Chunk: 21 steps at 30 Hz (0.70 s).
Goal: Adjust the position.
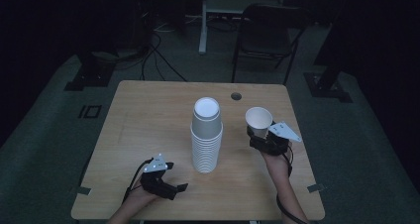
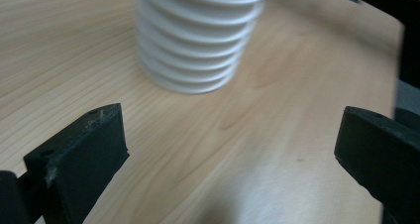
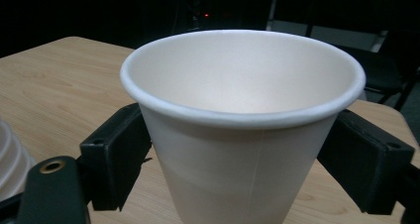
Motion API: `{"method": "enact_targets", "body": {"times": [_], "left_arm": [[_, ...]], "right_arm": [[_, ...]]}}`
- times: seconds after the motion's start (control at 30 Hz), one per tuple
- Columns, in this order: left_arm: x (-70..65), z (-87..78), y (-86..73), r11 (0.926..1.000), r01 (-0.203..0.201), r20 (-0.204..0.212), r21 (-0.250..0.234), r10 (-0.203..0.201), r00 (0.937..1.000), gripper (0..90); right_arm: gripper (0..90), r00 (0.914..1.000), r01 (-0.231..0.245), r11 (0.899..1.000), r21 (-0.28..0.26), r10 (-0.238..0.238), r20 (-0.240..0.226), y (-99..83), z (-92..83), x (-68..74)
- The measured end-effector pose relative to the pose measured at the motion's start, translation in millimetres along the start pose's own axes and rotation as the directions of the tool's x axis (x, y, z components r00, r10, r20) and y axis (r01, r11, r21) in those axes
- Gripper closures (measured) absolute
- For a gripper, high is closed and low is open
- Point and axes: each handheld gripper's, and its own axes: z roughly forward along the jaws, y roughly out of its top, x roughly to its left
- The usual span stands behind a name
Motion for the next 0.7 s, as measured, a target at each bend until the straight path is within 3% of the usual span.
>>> {"method": "enact_targets", "body": {"times": [0.07,0.13,0.23,0.33,0.43,0.57,0.7], "left_arm": [[7.4,-2.8,-4.9,0.9989,0.047,-0.047,-0.010,-0.047,0.9978,0.0],[14.1,-5.3,-9.8,0.9957,0.091,-0.091,-0.018,-0.092,0.9916,0.0],[18.8,-9.4,-15.8,0.9958,0.090,-0.141,-0.018,-0.092,0.9857,0.0],[21.7,-14.0,-22.7,0.9927,0.113,-0.170,-0.044,-0.119,0.9783,0.0],[22.7,-16.8,-28.3,0.9930,0.105,-0.230,-0.055,-0.114,0.9664,0.1],[26.4,-22.0,-30.8,0.9916,0.114,-0.270,-0.063,-0.126,0.9545,0.1],[32.3,-28.6,-33.7,0.9881,0.131,-0.286,-0.081,-0.149,0.9466,0.1]], "right_arm": [[15.5,1.0000,-0.004,1.000,-0.007,0.004,0.003,-0.8,3.3,0.5],[15.4,0.9999,0.005,1.000,-0.016,-0.005,0.013,-1.9,6.6,1.1],[15.4,0.9997,0.002,1.000,-0.015,-0.002,0.026,-2.7,12.0,0.3],[15.1,0.9995,0.000,1.000,-0.013,0.001,0.032,-3.9,16.5,-1.4],[15.2,0.9985,-0.005,1.000,-0.013,0.006,0.054,-5.6,21.0,-3.4],[15.2,0.9976,-0.012,1.000,0.007,0.012,0.068,-8.7,28.4,-6.7],[15.3,0.9969,-0.028,0.999,0.037,0.026,0.075,-13.5,36.2,-10.2]]}}
